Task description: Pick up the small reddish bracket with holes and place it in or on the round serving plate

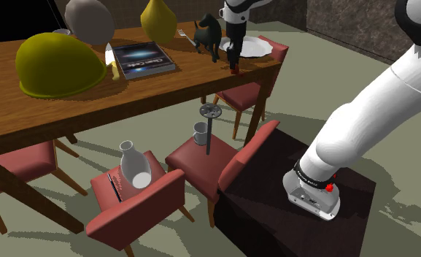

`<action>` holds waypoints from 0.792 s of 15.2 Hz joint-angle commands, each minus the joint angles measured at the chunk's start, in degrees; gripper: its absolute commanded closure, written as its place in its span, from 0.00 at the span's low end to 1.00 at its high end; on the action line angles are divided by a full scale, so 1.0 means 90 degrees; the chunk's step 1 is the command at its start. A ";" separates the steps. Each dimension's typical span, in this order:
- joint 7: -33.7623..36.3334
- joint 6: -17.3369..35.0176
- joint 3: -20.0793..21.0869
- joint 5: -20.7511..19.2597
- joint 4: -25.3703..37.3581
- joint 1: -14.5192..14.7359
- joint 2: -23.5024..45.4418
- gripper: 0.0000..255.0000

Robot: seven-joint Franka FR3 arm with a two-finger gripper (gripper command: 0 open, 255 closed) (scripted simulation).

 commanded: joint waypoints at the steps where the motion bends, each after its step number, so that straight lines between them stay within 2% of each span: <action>1: 0.0000 -0.0001 0.0001 0.0003 -0.0010 0.0001 0.0009 1.00; 8: 0.0000 -0.0001 0.0001 0.0003 -0.0010 0.0001 0.0009 1.00; 12: -0.0017 -0.0342 0.0011 0.0008 0.0302 0.0005 -0.0021 1.00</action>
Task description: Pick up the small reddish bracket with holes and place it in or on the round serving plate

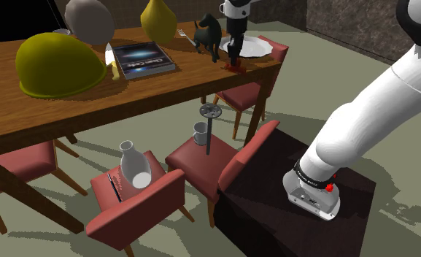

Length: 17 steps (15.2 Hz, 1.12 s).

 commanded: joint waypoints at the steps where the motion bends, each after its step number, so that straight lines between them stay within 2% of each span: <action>1: -0.0007 -0.0176 0.0005 0.0005 0.0171 0.0003 0.0010 1.00; 14: -0.0075 -0.1273 0.0025 0.0028 0.1345 0.0016 0.0085 1.00; 17: -0.0511 -0.1302 -0.0231 0.0016 0.1846 -0.0152 0.0528 1.00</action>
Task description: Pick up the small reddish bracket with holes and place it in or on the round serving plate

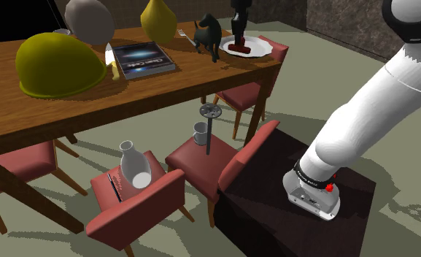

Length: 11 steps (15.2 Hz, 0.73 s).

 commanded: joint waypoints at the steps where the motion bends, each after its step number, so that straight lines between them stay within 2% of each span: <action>1: -0.0305 -0.0070 -0.0171 0.0007 0.0417 -0.0116 0.0329 1.00; 6: -0.1036 -0.0218 -0.0547 0.0131 0.1506 -0.0447 0.1235 1.00; 11: -0.1753 -0.0545 -0.0841 0.0407 0.2963 -0.0896 0.2355 1.00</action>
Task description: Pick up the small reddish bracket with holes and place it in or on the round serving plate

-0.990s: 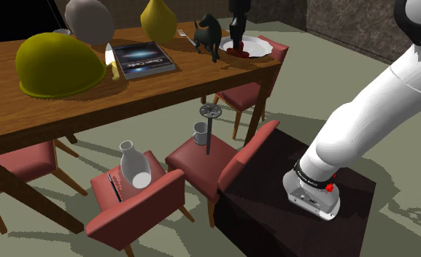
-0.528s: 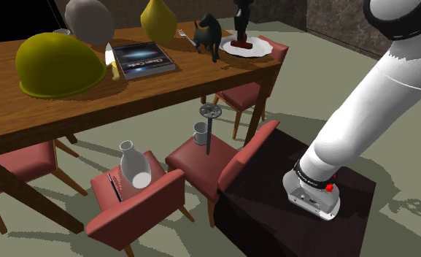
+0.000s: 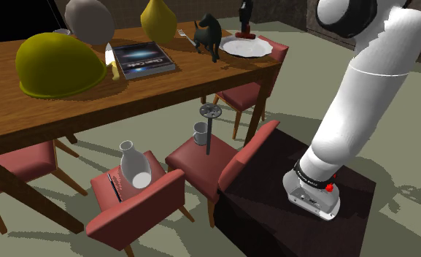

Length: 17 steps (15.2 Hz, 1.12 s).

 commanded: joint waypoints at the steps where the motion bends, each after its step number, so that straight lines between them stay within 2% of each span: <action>1: -0.0297 -0.0188 -0.0104 0.0136 0.0687 -0.0214 0.0494 1.00; 4: -0.0688 -0.0606 -0.0204 0.0399 0.2002 -0.0622 0.1397 1.00; 6: -0.0917 -0.1076 -0.0224 0.0623 0.3281 -0.1001 0.2203 1.00; 7: -0.0945 -0.1171 -0.0213 0.0658 0.3526 -0.1075 0.2351 1.00; 11: -0.0909 -0.0579 -0.0221 0.0560 0.2574 -0.0925 0.1993 1.00; 17: -0.0860 0.0127 -0.0226 0.0479 0.1566 -0.0790 0.1691 1.00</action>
